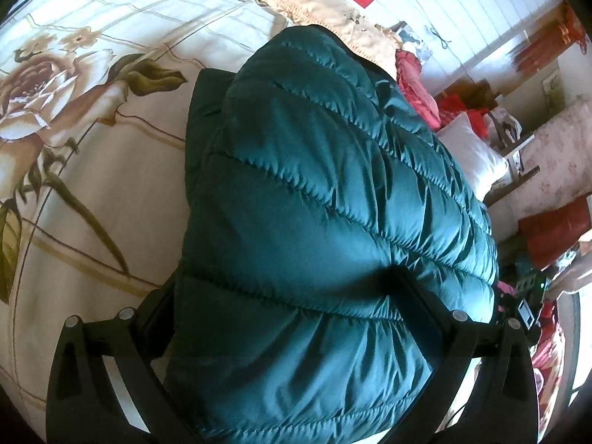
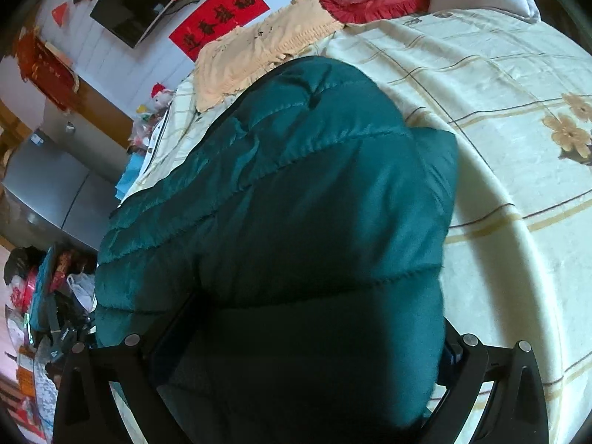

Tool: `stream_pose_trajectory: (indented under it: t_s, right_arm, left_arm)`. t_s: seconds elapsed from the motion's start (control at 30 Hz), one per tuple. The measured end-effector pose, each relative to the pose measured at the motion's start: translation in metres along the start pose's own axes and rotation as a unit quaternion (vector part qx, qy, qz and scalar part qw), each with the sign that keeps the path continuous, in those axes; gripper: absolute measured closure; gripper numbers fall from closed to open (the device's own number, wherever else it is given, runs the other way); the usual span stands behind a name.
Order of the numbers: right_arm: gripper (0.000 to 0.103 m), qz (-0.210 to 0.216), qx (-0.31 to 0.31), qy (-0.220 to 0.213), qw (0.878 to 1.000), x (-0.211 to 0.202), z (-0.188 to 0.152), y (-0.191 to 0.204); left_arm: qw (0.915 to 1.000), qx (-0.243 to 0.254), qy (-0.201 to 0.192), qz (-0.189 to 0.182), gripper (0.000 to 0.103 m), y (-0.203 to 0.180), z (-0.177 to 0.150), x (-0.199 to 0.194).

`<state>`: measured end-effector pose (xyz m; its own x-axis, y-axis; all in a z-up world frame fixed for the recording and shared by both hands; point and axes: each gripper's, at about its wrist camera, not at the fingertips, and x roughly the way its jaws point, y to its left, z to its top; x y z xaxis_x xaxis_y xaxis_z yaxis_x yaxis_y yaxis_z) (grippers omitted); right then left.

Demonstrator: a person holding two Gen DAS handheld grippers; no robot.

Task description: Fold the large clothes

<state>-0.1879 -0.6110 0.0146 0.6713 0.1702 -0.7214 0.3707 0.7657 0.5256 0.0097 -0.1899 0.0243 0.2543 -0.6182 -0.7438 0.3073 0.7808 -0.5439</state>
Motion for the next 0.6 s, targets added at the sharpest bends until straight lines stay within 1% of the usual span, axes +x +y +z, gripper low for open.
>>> stream_pose_trajectory:
  t_s: [0.13,0.2,0.23,0.27,0.3,0.37,0.4,0.47,0.5,0.57,0.6]
  right_arm:
    - [0.0,-0.001,0.002,0.002,1.0,0.0,0.0,0.0]
    - [0.001,-0.005,-0.002,-0.003,1.0,-0.002,-0.002,0.002]
    - [0.005,-0.012,-0.006,-0.01,1.0,-0.003,-0.003,0.006]
    - [0.008,-0.018,-0.011,-0.017,1.0,-0.005,-0.005,0.01]
    - [0.013,-0.023,-0.016,-0.022,0.999,-0.008,-0.006,0.013]
    - [0.026,-0.029,-0.024,-0.029,0.999,-0.013,-0.008,0.018]
    - [0.029,-0.031,-0.026,-0.03,0.999,-0.014,-0.009,0.02]
    - [0.041,-0.032,-0.034,-0.035,0.998,-0.021,-0.01,0.026]
    - [0.043,-0.033,-0.037,-0.036,0.998,-0.023,-0.01,0.027]
    - [0.051,-0.032,-0.045,-0.041,0.998,-0.03,-0.011,0.031]
    - [0.053,-0.031,-0.046,-0.043,0.998,-0.032,-0.011,0.033]
  left_arm:
    - [1.0,-0.003,-0.004,0.006,0.0,-0.003,-0.001,0.001]
    - [1.0,-0.001,-0.002,0.007,0.0,-0.003,-0.002,0.001]
    - [1.0,0.0,0.0,0.007,0.0,-0.003,-0.002,0.0]
    - [1.0,0.001,0.002,0.006,0.002,-0.003,-0.001,0.0]
    - [1.0,0.003,0.001,0.005,0.004,-0.004,-0.002,-0.001]
    - [0.9999,0.013,-0.005,0.006,0.013,-0.008,-0.004,-0.005]
    - [0.9997,0.021,-0.01,0.009,0.016,-0.011,-0.006,-0.008]
    - [0.9992,0.033,-0.018,0.011,0.027,-0.017,-0.008,-0.014]
    - [0.9991,0.036,-0.02,0.011,0.029,-0.02,-0.009,-0.017]
    - [0.9989,0.039,-0.025,0.007,0.037,-0.022,-0.011,-0.024]
    - [0.9989,0.039,-0.025,0.003,0.039,-0.022,-0.012,-0.027]
